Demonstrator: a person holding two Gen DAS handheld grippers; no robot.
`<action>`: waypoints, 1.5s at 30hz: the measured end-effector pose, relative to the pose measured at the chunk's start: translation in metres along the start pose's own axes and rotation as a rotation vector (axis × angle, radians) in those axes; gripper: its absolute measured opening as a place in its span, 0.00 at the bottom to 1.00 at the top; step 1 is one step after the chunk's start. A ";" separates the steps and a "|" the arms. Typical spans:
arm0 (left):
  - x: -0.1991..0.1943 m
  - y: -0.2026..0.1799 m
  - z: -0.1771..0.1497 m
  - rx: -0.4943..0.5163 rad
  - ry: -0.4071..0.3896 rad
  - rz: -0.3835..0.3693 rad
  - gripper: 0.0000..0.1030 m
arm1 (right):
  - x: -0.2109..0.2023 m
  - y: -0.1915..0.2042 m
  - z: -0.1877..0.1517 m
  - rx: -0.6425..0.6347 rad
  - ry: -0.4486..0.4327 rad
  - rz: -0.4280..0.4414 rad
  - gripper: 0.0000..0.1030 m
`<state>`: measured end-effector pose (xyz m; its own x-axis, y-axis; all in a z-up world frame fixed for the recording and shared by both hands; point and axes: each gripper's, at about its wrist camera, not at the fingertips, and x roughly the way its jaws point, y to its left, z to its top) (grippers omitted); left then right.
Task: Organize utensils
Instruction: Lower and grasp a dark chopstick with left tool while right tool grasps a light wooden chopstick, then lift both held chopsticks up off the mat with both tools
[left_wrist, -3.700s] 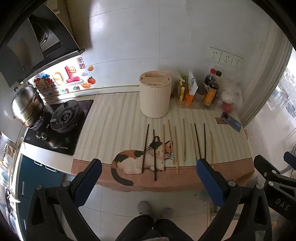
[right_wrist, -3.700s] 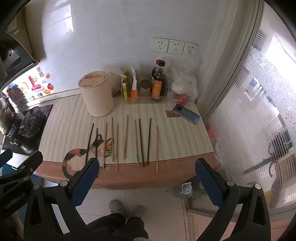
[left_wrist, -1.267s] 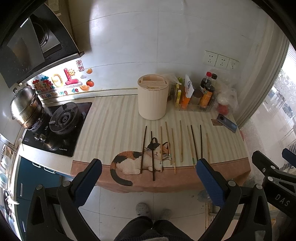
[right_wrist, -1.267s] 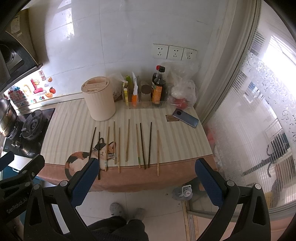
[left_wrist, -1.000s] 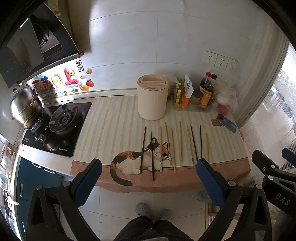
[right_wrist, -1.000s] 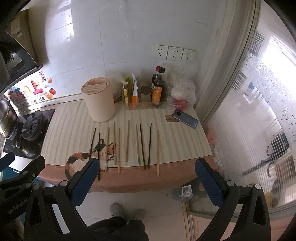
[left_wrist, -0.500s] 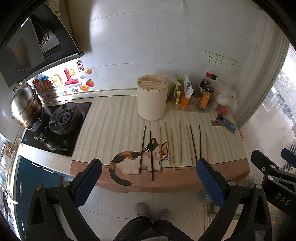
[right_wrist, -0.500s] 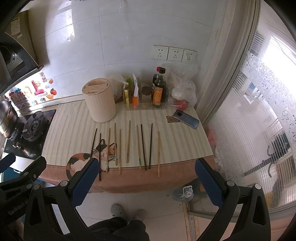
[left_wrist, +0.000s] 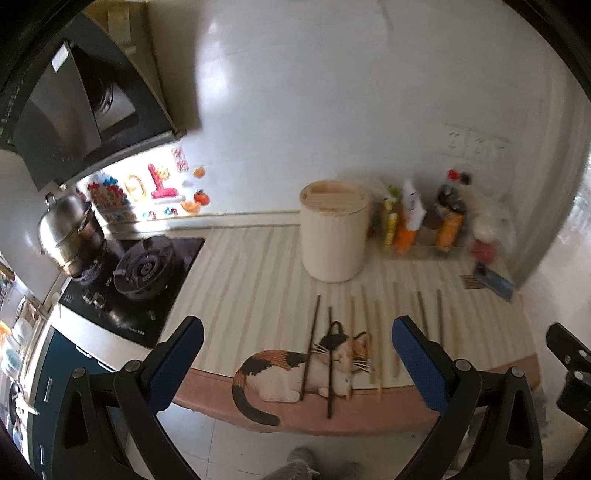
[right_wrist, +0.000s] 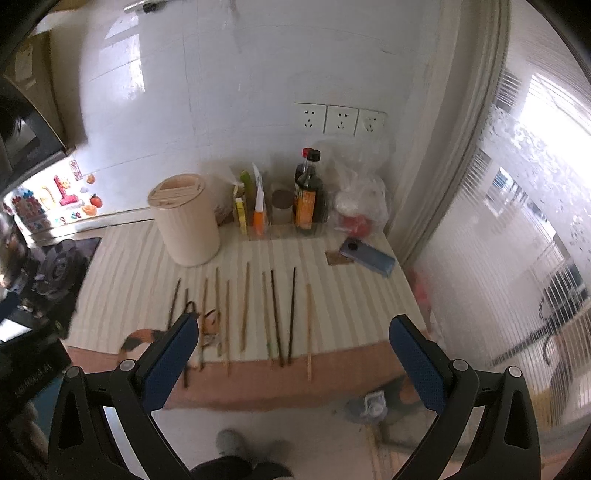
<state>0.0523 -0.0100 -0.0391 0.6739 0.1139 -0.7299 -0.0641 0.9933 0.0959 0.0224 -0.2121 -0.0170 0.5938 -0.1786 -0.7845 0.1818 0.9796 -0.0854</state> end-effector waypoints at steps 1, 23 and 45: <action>0.015 0.002 -0.001 -0.002 0.018 0.011 1.00 | 0.012 0.000 -0.001 0.001 0.005 0.009 1.00; 0.343 0.013 -0.052 0.072 0.633 -0.159 0.55 | 0.327 0.117 -0.017 0.047 0.497 0.147 0.35; 0.338 0.051 -0.058 -0.001 0.707 -0.142 0.04 | 0.408 0.150 -0.032 -0.034 0.713 0.103 0.08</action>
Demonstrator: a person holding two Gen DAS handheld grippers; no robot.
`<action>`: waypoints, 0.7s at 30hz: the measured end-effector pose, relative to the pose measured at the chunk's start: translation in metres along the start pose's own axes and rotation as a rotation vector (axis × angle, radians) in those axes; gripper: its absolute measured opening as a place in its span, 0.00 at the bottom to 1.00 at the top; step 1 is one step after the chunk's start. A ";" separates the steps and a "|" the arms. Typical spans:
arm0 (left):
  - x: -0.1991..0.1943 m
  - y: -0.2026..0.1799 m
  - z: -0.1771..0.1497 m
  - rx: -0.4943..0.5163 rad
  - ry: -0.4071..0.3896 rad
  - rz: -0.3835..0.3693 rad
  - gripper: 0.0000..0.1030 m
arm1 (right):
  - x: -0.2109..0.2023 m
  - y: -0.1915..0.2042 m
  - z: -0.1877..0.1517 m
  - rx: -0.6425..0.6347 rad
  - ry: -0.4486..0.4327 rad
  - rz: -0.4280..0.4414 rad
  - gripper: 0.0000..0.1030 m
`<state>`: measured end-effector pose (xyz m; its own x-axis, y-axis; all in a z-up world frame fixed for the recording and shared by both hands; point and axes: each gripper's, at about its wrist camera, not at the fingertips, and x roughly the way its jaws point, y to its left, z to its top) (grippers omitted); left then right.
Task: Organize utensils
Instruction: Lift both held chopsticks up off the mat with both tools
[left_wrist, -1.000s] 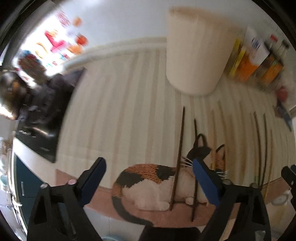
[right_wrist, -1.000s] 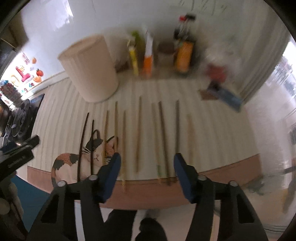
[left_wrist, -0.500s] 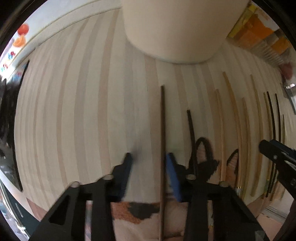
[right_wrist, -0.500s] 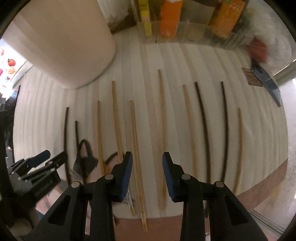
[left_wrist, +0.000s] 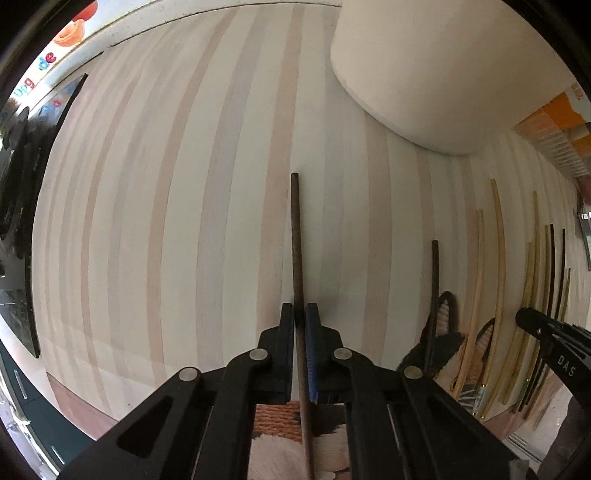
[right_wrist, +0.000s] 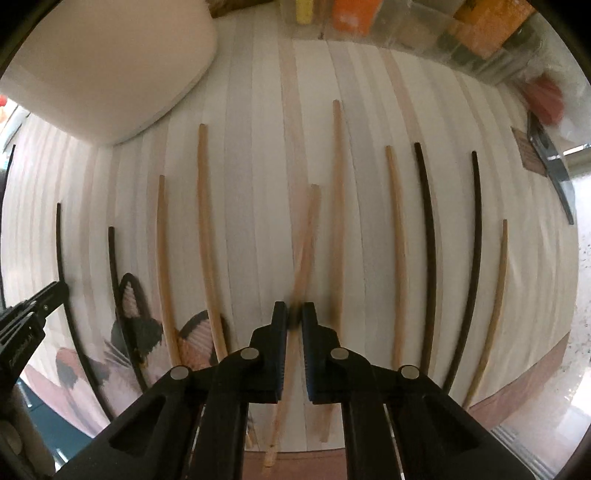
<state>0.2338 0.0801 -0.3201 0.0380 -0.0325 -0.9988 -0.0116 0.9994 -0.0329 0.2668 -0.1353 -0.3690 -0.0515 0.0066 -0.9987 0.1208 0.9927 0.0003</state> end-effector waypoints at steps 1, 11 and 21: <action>-0.006 0.003 -0.002 0.000 0.004 -0.001 0.04 | -0.001 0.001 0.000 -0.008 0.005 0.001 0.08; 0.016 -0.037 0.025 0.039 0.037 0.036 0.05 | -0.005 0.035 0.010 -0.110 0.019 -0.019 0.15; 0.020 -0.061 0.045 0.121 -0.007 0.099 0.03 | 0.003 0.064 0.022 -0.103 0.006 -0.054 0.07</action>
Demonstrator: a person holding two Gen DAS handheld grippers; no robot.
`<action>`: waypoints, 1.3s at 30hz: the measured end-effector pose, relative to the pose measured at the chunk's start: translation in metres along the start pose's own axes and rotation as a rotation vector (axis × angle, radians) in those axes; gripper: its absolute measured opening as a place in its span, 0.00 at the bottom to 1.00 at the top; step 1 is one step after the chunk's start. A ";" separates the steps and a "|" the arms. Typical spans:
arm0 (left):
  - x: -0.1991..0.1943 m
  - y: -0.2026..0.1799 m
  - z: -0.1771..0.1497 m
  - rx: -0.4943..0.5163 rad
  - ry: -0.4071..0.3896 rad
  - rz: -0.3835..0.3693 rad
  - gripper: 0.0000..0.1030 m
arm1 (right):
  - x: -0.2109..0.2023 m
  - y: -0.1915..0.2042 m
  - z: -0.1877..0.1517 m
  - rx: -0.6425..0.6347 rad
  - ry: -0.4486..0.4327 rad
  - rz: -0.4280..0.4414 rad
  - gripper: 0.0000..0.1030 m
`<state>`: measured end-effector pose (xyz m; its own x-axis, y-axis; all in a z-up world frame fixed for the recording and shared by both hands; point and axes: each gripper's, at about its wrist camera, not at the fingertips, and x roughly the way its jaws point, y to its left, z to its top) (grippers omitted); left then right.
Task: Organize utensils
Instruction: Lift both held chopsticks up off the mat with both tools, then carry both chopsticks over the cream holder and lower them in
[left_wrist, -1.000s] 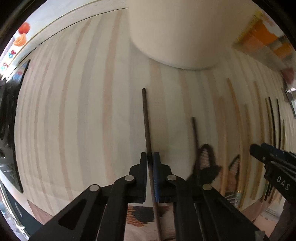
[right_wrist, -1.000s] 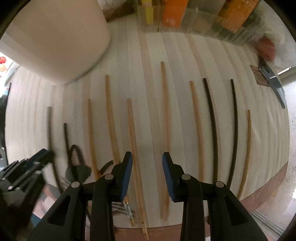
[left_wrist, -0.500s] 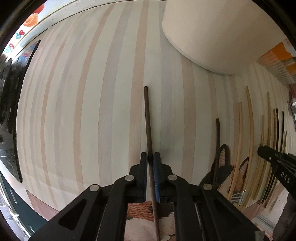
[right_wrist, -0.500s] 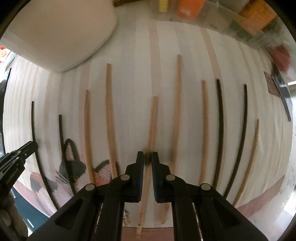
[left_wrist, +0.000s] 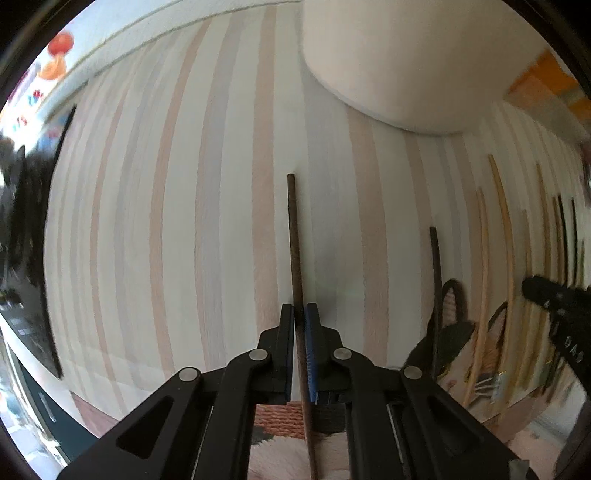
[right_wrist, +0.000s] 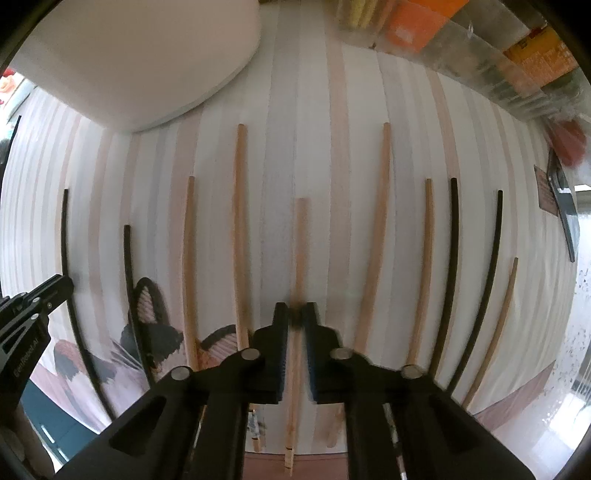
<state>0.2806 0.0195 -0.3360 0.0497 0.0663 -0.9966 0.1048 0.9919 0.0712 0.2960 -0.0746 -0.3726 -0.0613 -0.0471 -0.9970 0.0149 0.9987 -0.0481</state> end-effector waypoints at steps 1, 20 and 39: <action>-0.001 -0.004 -0.001 0.004 -0.006 0.012 0.03 | -0.001 0.002 -0.003 -0.009 -0.012 -0.002 0.07; -0.078 -0.003 -0.041 -0.118 -0.149 -0.028 0.03 | -0.082 -0.025 -0.057 0.025 -0.198 0.181 0.07; -0.195 0.019 -0.035 -0.166 -0.496 0.000 0.02 | -0.209 -0.040 -0.050 -0.049 -0.451 0.259 0.06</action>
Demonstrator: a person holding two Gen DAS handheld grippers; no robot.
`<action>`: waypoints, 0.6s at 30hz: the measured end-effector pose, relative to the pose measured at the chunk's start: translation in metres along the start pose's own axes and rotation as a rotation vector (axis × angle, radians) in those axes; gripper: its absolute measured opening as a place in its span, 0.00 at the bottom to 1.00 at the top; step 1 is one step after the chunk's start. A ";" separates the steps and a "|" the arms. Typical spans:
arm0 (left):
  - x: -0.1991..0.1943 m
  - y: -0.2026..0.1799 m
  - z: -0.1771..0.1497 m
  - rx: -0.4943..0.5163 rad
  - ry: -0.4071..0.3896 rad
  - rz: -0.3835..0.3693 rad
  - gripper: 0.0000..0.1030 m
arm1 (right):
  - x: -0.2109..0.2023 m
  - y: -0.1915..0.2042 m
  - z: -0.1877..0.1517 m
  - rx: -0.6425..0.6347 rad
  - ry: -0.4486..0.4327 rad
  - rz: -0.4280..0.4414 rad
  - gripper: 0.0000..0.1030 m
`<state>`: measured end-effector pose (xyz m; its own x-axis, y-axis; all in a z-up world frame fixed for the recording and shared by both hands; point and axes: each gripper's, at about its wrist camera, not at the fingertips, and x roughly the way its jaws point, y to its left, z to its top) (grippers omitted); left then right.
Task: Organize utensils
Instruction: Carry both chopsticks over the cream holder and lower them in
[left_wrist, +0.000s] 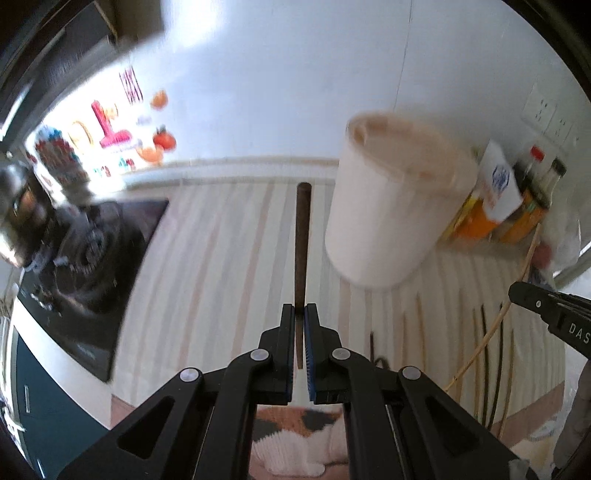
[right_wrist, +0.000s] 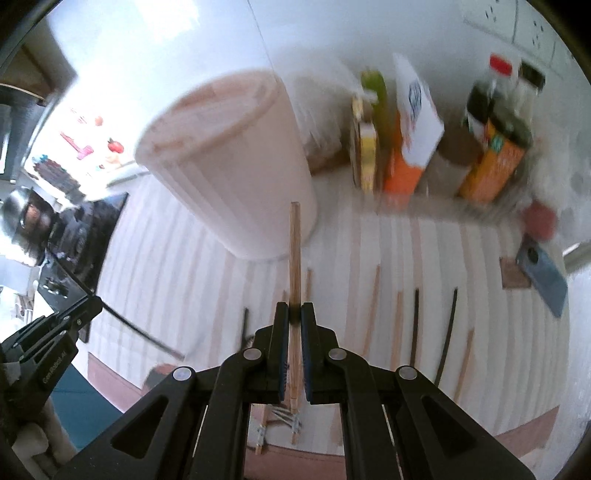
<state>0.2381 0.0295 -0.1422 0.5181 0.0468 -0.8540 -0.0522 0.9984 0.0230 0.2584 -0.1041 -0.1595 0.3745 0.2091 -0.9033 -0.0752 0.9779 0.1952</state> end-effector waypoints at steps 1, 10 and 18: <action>-0.005 -0.001 0.005 0.000 -0.020 0.000 0.02 | -0.007 0.001 0.003 -0.003 -0.017 0.005 0.06; -0.078 0.001 0.062 -0.029 -0.180 -0.089 0.02 | -0.065 0.012 0.060 -0.018 -0.153 0.098 0.06; -0.146 0.003 0.137 -0.044 -0.332 -0.185 0.02 | -0.147 0.030 0.139 -0.063 -0.337 0.097 0.06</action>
<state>0.2791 0.0303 0.0534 0.7699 -0.1193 -0.6269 0.0357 0.9889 -0.1444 0.3299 -0.1061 0.0327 0.6461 0.2979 -0.7027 -0.1780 0.9541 0.2408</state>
